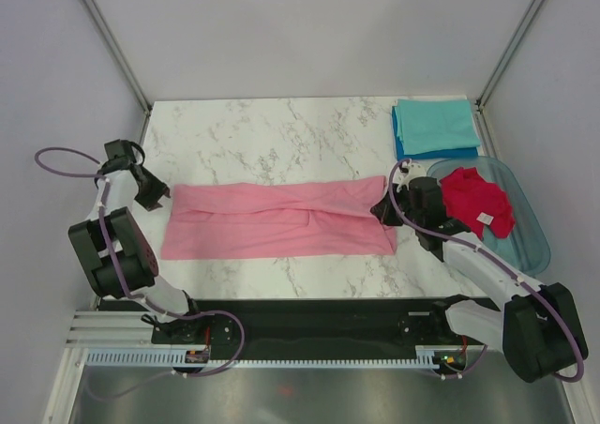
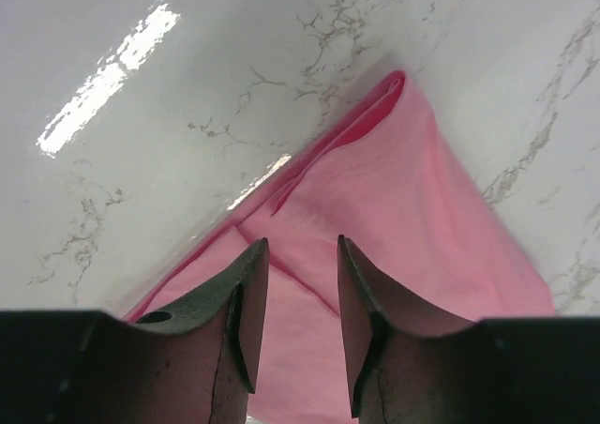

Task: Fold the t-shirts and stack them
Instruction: Fold the tshirt

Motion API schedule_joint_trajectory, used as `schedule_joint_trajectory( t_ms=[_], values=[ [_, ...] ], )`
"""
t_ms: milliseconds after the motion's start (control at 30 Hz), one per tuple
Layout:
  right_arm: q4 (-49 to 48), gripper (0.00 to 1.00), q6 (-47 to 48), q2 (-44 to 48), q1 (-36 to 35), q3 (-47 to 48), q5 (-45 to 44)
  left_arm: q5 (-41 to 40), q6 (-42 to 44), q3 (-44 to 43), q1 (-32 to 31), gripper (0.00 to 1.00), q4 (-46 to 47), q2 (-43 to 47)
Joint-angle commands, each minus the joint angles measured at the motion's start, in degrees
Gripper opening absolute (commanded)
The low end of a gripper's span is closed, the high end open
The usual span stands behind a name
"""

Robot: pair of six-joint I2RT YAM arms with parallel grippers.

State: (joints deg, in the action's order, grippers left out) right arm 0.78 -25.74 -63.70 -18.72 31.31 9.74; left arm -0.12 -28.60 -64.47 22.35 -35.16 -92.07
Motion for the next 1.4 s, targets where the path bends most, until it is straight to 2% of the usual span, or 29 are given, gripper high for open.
schedule_joint_trajectory(
  t_ms=[0,300,833,1133,1233,1267,1333,1367],
  values=[
    [-2.7,0.00,-0.4,1.3,-0.6,-0.5,0.8,8.5,-4.5,0.7,3.5,0.43,0.5,1.8],
    [-3.9,0.00,-0.5,1.4,-0.7,-1.3,1.5,13.4,-8.7,3.8,5.0,0.45,2.1,-0.6],
    [-4.8,0.00,-1.2,1.0,-0.9,-1.6,1.5,12.5,-12.9,5.5,5.0,0.44,6.9,-3.9],
    [-5.5,0.00,-1.9,-0.2,-1.8,-1.7,0.5,13.7,-13.1,5.5,4.9,0.40,8.7,-7.9],
    [-4.8,0.00,-1.8,-0.1,-2.1,-1.4,-0.2,13.8,-12.4,4.9,4.9,0.31,8.8,-7.9],
    [-4.6,0.00,-1.8,0.1,-2.1,-1.3,-0.4,13.7,-12.1,4.4,5.0,0.24,8.9,-7.7],
    [-3.3,0.00,-1.5,0.7,-2.3,-0.8,-1.4,13.2,-11.6,4.1,5.0,0.14,8.8,-6.8],
    [-2.3,0.00,-1.1,0.9,-2.2,-0.2,-1.6,13.1,-11.5,3.8,5.0,0.06,8.8,-6.5]
  ],
)
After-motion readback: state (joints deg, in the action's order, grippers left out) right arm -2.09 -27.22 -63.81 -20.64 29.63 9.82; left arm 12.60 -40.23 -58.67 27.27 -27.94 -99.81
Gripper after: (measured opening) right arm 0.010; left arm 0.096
